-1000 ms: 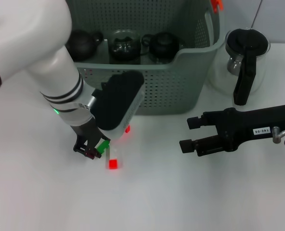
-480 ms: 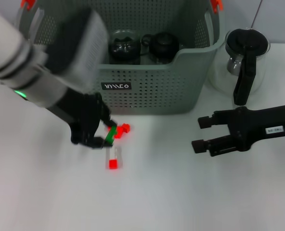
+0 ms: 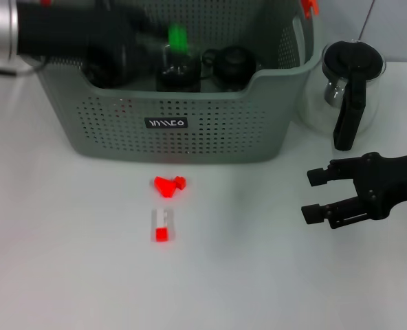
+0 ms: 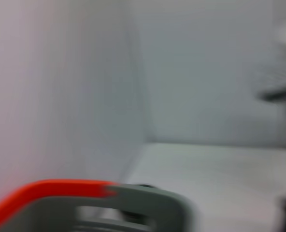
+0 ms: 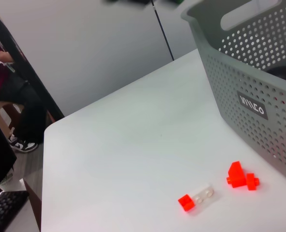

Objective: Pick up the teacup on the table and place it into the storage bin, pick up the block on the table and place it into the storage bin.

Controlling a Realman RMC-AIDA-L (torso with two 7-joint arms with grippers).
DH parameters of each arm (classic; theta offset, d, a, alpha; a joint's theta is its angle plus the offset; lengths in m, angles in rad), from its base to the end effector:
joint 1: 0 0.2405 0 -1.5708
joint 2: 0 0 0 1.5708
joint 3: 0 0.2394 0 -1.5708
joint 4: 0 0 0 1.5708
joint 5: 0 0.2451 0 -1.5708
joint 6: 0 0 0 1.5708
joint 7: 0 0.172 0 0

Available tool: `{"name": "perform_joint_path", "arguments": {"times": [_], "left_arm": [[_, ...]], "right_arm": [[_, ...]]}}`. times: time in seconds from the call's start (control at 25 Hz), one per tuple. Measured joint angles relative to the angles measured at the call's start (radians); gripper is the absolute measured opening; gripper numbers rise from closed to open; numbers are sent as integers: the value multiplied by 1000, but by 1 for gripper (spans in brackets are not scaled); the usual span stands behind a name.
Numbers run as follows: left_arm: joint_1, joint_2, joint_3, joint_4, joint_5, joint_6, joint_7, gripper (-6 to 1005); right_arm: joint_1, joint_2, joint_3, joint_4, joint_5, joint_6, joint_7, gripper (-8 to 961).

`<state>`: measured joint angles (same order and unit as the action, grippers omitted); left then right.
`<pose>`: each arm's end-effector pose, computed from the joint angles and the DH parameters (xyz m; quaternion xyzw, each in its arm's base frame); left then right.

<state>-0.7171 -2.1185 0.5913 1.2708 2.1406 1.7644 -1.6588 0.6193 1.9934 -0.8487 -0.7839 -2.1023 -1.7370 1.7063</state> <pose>-0.1346 0.4038 0.0948 -0.9649 -0.0550 -0.1809 0.1823 0.2243 0.3634 0.0099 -0.9620 0.2359 0.1372 0.0021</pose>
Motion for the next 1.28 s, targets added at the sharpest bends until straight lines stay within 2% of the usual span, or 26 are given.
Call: {"name": "perform_joint_path", "arguments": {"times": [0.08, 0.36, 0.48, 0.72, 0.92, 1.04, 1.12, 1.24, 1.28], "left_arm": [[-20, 17, 7, -41, -3, -102, -62, 478], [-116, 112, 77, -289, 18, -431, -216, 493], [-143, 128, 133, -354, 76, -532, -270, 499], [-151, 106, 185, -349, 133, -560, -297, 512], [-146, 105, 193, -322, 134, -552, -325, 523], [-142, 105, 190, -311, 133, -543, -328, 718], [-130, 101, 185, -268, 122, -500, -328, 791], [-88, 81, 180, -132, 78, -358, -328, 900], [-63, 67, 182, -59, 51, -284, -328, 899]], "right_arm": [[1, -1, -2, -3, 0, -2, -3, 926], [12, 0, -4, 1, -13, -3, -15, 926], [12, 4, -4, 2, -13, 2, -19, 926], [6, 9, -4, 3, -13, 2, -23, 926], [3, 9, -2, 3, -13, -2, -25, 926], [2, 8, -3, 3, -13, -2, -28, 926], [2, 8, -3, 3, -13, -2, -28, 926], [2, 8, -4, 3, -13, -1, -28, 926], [2, 8, -4, 3, -13, 0, -28, 926]]}}
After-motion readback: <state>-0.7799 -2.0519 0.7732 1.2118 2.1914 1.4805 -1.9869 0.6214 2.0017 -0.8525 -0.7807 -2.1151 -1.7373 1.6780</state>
